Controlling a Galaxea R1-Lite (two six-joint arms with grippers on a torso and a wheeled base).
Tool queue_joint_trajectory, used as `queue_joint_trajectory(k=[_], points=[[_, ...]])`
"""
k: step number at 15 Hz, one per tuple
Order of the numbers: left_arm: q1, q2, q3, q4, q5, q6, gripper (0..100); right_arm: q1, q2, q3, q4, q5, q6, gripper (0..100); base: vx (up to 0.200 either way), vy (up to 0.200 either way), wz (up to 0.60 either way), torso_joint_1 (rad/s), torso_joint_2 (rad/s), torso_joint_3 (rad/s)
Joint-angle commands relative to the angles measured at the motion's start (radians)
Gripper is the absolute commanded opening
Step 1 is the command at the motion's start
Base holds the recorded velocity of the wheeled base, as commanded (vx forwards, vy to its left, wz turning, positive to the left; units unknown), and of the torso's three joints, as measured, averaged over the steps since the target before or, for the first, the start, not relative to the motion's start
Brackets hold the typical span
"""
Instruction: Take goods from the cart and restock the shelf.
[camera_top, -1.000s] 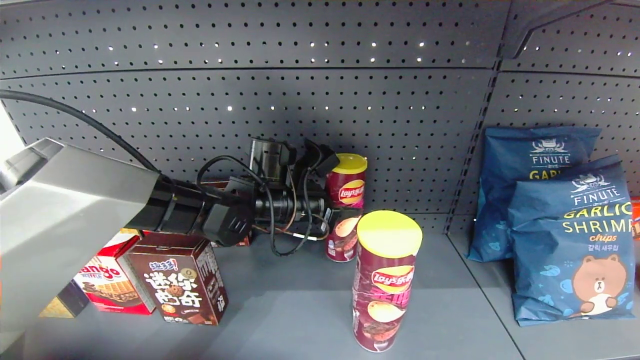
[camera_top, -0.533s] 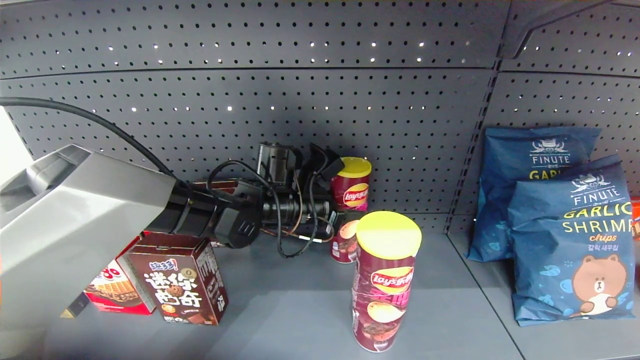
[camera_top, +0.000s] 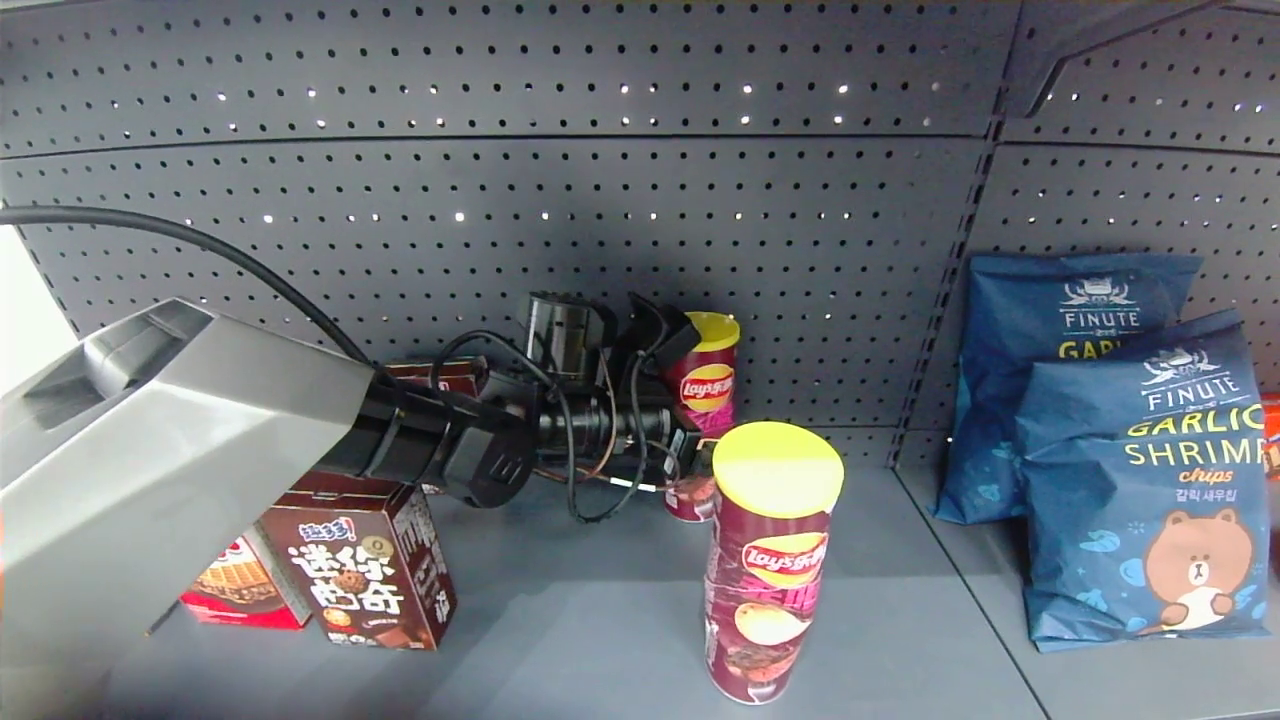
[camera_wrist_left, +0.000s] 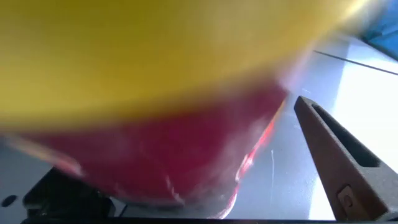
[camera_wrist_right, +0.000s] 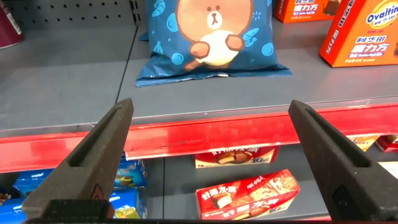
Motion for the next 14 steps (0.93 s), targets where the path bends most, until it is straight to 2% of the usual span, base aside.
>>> queue_joint_trajectory(k=[1, 7, 10, 12, 14], points=[[0.005, -0.018, 0.018, -0.002, 0.0, 0.001, 100, 0.0, 0.002, 0.0, 0.0, -0.001, 0.0, 100, 0.0, 0.0, 0.0, 0.0, 0.0, 0.0], [0.028, -0.143, 0.185, -0.075, 0.003, 0.0, 100, 0.0, 0.002, 0.0, 0.0, 0.0, 0.0, 100, 0.0, 0.0, 0.0, 0.0, 0.0, 0.0], [0.037, -0.211, 0.263, -0.08, 0.014, -0.011, 100, 0.0, 0.002, 0.0, 0.0, 0.0, 0.0, 100, 0.0, 0.0, 0.0, 0.0, 0.0, 0.0], [0.034, -0.257, 0.297, -0.08, 0.1, -0.06, 100, 0.0, 0.002, 0.0, 0.0, 0.0, 0.0, 100, 0.0, 0.0, 0.0, 0.0, 0.0, 0.0], [0.03, -0.286, 0.312, -0.08, 0.147, -0.085, 100, 0.0, 0.002, 0.0, 0.0, -0.001, 0.0, 100, 0.0, 0.0, 0.0, 0.0, 0.0, 0.0]])
